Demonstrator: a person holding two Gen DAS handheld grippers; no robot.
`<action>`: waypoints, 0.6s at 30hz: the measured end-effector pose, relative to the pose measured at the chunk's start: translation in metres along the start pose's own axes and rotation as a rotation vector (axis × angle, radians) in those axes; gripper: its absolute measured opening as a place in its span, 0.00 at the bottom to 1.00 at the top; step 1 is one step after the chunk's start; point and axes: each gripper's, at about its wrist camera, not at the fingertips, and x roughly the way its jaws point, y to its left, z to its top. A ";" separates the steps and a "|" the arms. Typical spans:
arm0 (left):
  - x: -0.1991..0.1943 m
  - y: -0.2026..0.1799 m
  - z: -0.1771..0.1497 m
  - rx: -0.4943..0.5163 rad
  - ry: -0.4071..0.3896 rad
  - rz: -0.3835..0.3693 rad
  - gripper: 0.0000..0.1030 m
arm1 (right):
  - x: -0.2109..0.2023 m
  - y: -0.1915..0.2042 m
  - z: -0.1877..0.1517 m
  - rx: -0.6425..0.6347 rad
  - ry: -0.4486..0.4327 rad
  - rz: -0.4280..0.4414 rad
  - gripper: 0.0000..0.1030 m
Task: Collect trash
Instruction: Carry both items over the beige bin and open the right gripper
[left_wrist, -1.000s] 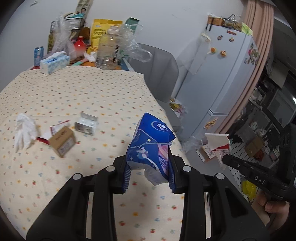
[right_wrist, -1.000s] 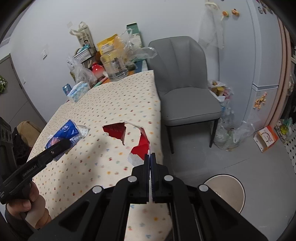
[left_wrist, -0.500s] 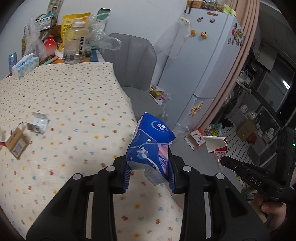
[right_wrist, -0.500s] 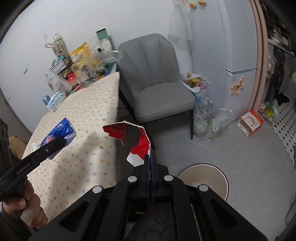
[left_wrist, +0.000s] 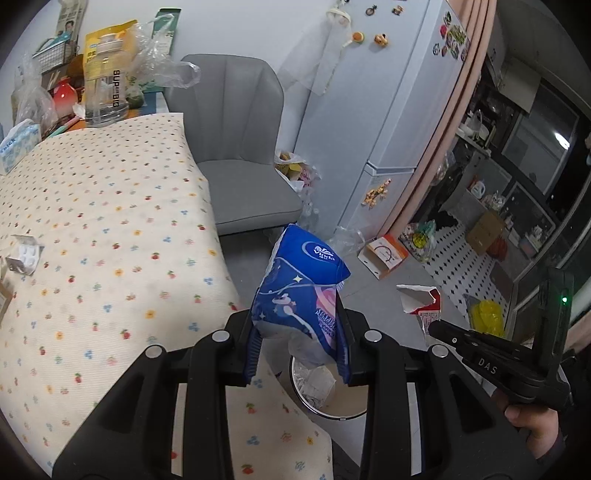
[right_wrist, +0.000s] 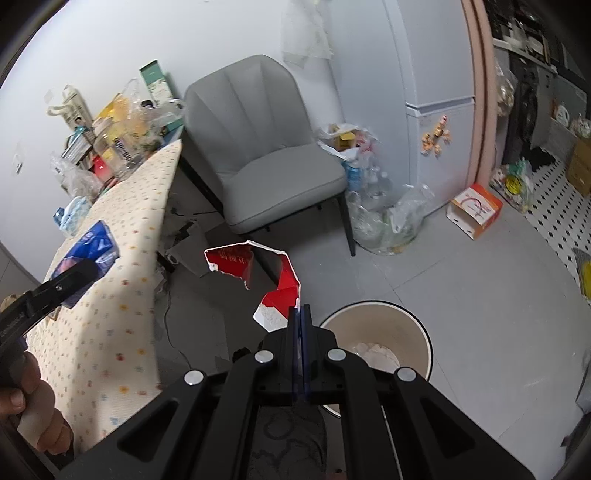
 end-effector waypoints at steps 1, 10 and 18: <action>0.002 0.000 -0.001 -0.002 0.005 -0.001 0.32 | 0.003 -0.004 0.000 0.009 0.002 -0.003 0.03; 0.015 -0.005 -0.005 0.013 0.036 -0.005 0.32 | 0.027 -0.038 -0.003 0.081 0.020 -0.033 0.20; 0.034 -0.029 -0.009 0.054 0.082 -0.035 0.32 | 0.015 -0.059 -0.018 0.127 -0.006 -0.041 0.62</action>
